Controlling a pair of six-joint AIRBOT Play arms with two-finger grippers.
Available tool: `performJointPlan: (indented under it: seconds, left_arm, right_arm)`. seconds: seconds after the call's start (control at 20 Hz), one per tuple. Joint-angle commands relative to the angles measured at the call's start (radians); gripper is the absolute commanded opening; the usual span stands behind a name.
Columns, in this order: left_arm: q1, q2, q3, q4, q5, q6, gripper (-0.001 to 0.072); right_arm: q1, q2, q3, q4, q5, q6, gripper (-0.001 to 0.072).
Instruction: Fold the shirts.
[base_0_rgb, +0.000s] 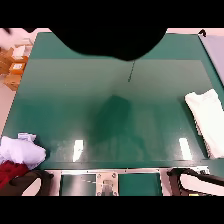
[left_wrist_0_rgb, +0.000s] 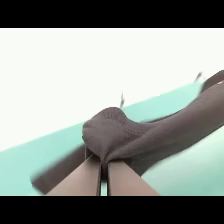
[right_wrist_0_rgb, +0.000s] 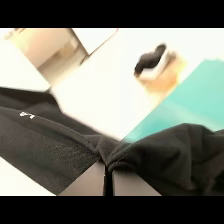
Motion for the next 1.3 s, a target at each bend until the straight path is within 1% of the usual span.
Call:
performJointPlan:
  seconds: [0.0,0.15,0.3,0.4,0.45,0.55,0.6,0.7,0.85,0.9,1.0,1.1,1.25]
  left_arm:
    - [0.000,0.006,0.066,-0.054,-0.033,-0.045,0.0023]
    - [0.000,0.006,-0.087,-0.055,-0.040,-0.050,0.0024]
    - [0.000,-0.004,-0.273,-0.054,-0.028,-0.038,0.0024]
    - [0.000,-0.031,-0.381,-0.058,-0.018,-0.021,0.0024]
    - [0.000,-0.050,-0.438,-0.061,-0.014,-0.011,0.0024]
    - [0.000,-0.089,-0.571,-0.074,-0.006,0.020,0.0024]
    - [-0.003,-0.109,-0.650,-0.081,0.019,0.043,0.0024]
    - [-0.003,-0.159,-0.837,-0.103,0.112,0.093,0.0024]
    - [-0.003,-0.274,-1.077,-0.102,0.327,0.152,0.0024]
    - [-0.002,-0.323,-1.109,-0.102,0.385,0.159,0.0024]
    - [-0.003,-0.420,-1.114,-0.103,0.443,0.170,0.0024]
    - [-0.003,-0.480,-1.105,-0.103,0.476,0.171,0.0024]
    - [0.000,-0.499,-1.104,-0.090,0.477,0.172,0.0024]
  right_arm:
    - [-0.071,0.099,0.035,-0.005,-0.002,0.000,0.0014]
    - [-0.084,0.097,-0.004,-0.032,-0.014,0.000,0.0014]
    - [-0.083,0.082,-0.129,-0.068,-0.051,-0.031,0.0014]
    - [-0.065,0.031,-0.192,-0.085,-0.060,-0.035,0.0014]
    - [-0.046,-0.006,-0.218,-0.100,-0.060,-0.053,0.0015]
    - [0.013,-0.096,-0.266,-0.146,-0.064,-0.054,0.0015]
    - [0.055,-0.155,-0.292,-0.176,-0.074,-0.056,0.0015]
    - [0.135,-0.288,-0.346,-0.225,-0.110,-0.056,0.0016]
    - [0.222,-0.507,-0.388,-0.233,-0.176,-0.056,0.0016]
    - [0.235,-0.568,-0.388,-0.230,-0.187,-0.053,0.0016]
    - [0.240,-0.651,-0.388,-0.230,-0.190,-0.031,0.0020]
    - [0.203,-0.665,-0.387,-0.230,-0.172,0.001,0.0233]
    - [0.079,-0.611,-0.369,-0.232,-0.043,0.024,0.0233]
